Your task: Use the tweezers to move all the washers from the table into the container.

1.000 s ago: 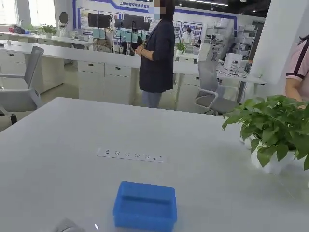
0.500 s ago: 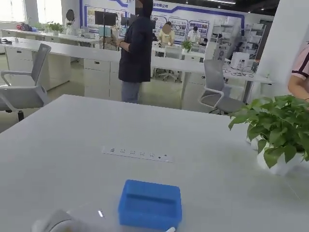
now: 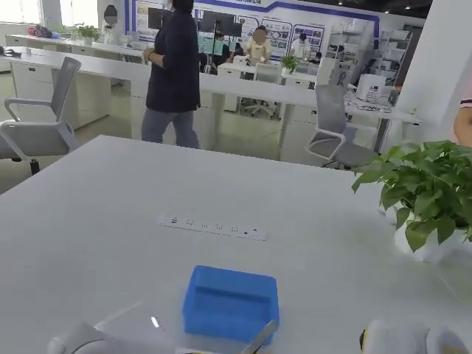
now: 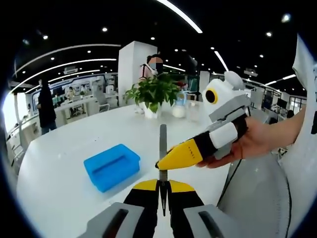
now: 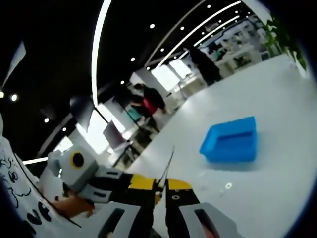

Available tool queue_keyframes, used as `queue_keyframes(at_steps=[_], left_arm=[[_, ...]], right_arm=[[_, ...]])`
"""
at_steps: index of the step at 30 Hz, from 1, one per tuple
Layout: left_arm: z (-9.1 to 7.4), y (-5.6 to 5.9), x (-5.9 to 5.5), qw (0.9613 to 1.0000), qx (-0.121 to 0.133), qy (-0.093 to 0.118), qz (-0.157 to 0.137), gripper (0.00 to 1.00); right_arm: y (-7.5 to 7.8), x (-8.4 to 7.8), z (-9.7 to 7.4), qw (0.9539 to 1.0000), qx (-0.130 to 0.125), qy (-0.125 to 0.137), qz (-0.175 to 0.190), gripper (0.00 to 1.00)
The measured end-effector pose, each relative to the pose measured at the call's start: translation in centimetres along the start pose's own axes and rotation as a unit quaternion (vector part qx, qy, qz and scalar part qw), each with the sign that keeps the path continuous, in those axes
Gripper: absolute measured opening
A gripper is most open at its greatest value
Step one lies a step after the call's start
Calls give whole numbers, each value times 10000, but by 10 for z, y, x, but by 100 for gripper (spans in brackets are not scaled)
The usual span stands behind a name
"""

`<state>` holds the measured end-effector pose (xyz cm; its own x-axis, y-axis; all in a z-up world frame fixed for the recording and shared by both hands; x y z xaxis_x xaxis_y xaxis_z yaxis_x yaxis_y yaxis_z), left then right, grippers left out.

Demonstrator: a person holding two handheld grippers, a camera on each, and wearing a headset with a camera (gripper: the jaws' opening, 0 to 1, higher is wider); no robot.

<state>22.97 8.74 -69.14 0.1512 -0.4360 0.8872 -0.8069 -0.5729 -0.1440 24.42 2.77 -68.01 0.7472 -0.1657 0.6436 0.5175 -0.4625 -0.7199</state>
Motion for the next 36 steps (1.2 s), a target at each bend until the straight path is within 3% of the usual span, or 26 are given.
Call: queue_keyframes(at_steps=[2, 4, 5, 7, 9, 11, 14, 15, 16, 18, 19, 21, 22, 23, 25, 29, 35, 36], left_arm=[[2, 0, -3, 9996, -66, -183, 200, 3], [2, -5, -2, 9990, -34, -158, 405, 5], [1, -7, -2, 9992, -70, -174, 353, 7], [-3, -18, -4, 9995, -105, -191, 239, 13], [-10, -32, -5, 9994, -30, -217, 270, 10], [-18, -46, 2, 9996, -2, -128, 258, 10], [-25, -58, 16, 9991, -293, -1, 308, 12], [-27, -59, 20, 9978, -475, -34, 452, 12], [-27, -63, 22, 9975, -475, -45, 514, 13], [-26, -67, 28, 9951, -670, -35, 720, 13], [-25, -67, 29, 9941, -796, -32, 738, 14], [-21, -62, 34, 9891, -1242, 79, 791, 14], [-20, -58, 33, 9857, -1478, 53, 812, 14], [-19, -56, 31, 9830, -1653, 34, 803, 13], [-15, -55, 28, 9800, -1826, 45, 790, 10], [-9, -58, 9, 9754, -1969, -265, 950, 5], [-9, -65, -5, 9761, -2016, -213, 782, 0], [-9, -66, -7, 9759, -2030, -224, 773, 0]], right_arm=[[-4, 2, 2, 9992, -51, -138, -382, 2], [-4, 5, 3, 9955, -191, -296, -876, 2], [-5, 8, 5, 9920, -249, -409, -1170, 2], [-5, 13, 7, 9864, -291, -516, -1534, 2], [-3, 16, 10, 9820, -261, -667, -1747, 2], [-1, 15, 15, 9757, -177, -934, -1977, 2], [3, 13, 27, 9597, -115, -1284, -2497, 2], [3, 11, 29, 9569, -30, -1394, -2547, 2], [2, 9, 32, 9540, 19, -1506, -2593, 2], [3, 6, 38, 9457, 92, -1689, -2775, 2], [4, 3, 43, 9393, 161, -1847, -2887, 2], [5, -2, 51, 9295, 229, -2028, -3072, 2], [5, -4, 56, 9222, 303, -2131, -3214, 2], [4, -6, 58, 9177, 347, -2217, -3277, 2], [6, -9, 64, 9091, 386, -2317, -3440, 2], [10, -12, 75, 9021, 484, -2456, -3516, 2], [18, -12, 85, 8983, 557, -2562, -3527, 2], [19, -13, 88, 8955, 592, -2612, -3554, 2]])
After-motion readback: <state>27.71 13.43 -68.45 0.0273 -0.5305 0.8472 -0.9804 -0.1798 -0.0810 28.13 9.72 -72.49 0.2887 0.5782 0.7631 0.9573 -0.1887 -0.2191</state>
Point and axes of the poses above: the centre of the closed fingertips' face, and the gripper's own axes: z roughly forward along the fingers, y roughly to its right, x roughly out of its top, the point moved 4 cm from there along -z, roughly backward along the fingers, and after that the axes turned 11 degrees about z, right-handed, at the moved point
